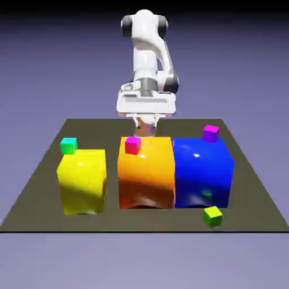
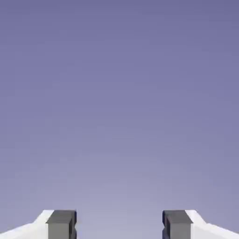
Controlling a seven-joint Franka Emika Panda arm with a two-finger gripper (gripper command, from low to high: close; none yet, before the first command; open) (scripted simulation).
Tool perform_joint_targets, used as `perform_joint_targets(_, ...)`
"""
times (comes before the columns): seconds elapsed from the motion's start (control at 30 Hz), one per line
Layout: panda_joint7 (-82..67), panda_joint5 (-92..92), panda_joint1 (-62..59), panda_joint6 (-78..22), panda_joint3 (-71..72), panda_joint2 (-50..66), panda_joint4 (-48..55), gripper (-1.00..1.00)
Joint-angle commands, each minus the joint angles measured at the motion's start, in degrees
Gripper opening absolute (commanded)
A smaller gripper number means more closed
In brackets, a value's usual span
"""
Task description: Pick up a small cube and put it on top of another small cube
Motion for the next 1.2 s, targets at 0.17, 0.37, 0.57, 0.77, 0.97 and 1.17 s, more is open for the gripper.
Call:
perform_joint_targets(0.17, 3.4, -4.1, -0.5, -12.2, 6.2, 12.5, 11.7, 0.00)
perform_joint_targets(0.37, 6.7, -8.2, -1.1, -24.3, 12.3, 24.9, 23.3, 0.00)
perform_joint_targets(0.57, 10.1, -12.3, -1.6, -36.5, 18.5, 37.4, 35.0, 0.00)
perform_joint_targets(0.77, 13.5, -16.4, -2.2, -48.6, 24.6, 49.8, 46.7, 0.00)
perform_joint_targets(0.97, 16.8, -20.5, -2.7, -60.8, 30.8, 62.3, 58.3, 0.00)
perform_joint_targets(1.17, 20.2, -24.6, -3.3, -73.0, 36.9, 74.8, 70.0, 0.00)
